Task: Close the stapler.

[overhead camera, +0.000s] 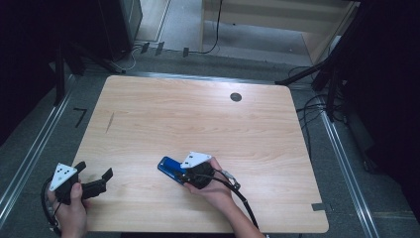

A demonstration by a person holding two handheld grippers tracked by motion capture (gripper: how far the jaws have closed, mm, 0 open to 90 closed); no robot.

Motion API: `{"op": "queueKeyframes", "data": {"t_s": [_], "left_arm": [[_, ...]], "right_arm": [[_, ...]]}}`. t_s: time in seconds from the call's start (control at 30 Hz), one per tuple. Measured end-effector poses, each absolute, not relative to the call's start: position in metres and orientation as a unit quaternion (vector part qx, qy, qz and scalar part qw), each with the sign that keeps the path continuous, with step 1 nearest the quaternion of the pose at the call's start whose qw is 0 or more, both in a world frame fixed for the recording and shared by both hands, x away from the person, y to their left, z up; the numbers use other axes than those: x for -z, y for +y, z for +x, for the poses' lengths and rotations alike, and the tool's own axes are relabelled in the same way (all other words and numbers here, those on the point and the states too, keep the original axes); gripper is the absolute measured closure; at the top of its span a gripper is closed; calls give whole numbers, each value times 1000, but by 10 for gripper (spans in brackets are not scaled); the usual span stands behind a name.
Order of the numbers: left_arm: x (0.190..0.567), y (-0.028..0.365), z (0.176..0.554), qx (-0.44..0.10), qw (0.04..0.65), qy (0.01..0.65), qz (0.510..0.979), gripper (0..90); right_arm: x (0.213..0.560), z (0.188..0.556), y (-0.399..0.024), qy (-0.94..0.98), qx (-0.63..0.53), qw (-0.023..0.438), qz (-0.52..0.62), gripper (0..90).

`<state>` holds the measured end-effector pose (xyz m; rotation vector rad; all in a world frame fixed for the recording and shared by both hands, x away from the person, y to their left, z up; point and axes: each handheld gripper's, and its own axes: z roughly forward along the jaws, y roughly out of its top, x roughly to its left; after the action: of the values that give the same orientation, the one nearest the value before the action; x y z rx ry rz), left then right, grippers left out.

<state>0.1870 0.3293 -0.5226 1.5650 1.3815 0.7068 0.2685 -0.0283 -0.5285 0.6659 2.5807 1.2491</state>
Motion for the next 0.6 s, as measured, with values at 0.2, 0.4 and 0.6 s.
{"op": "queueKeyframes", "data": {"t_s": [0.2, 0.4, 0.6], "left_arm": [[523, 329, 187, -287, 454, 558, 632, 0], [523, 329, 187, -290, 453, 557, 633, 0], [523, 328, 187, -290, 452, 556, 635, 0]], "right_arm": [[529, 269, -49, 872, -419, 105, 231, 670], [528, 267, -63, 874, -415, 111, 227, 670], [529, 267, -76, 874, -415, 109, 226, 670]]}}
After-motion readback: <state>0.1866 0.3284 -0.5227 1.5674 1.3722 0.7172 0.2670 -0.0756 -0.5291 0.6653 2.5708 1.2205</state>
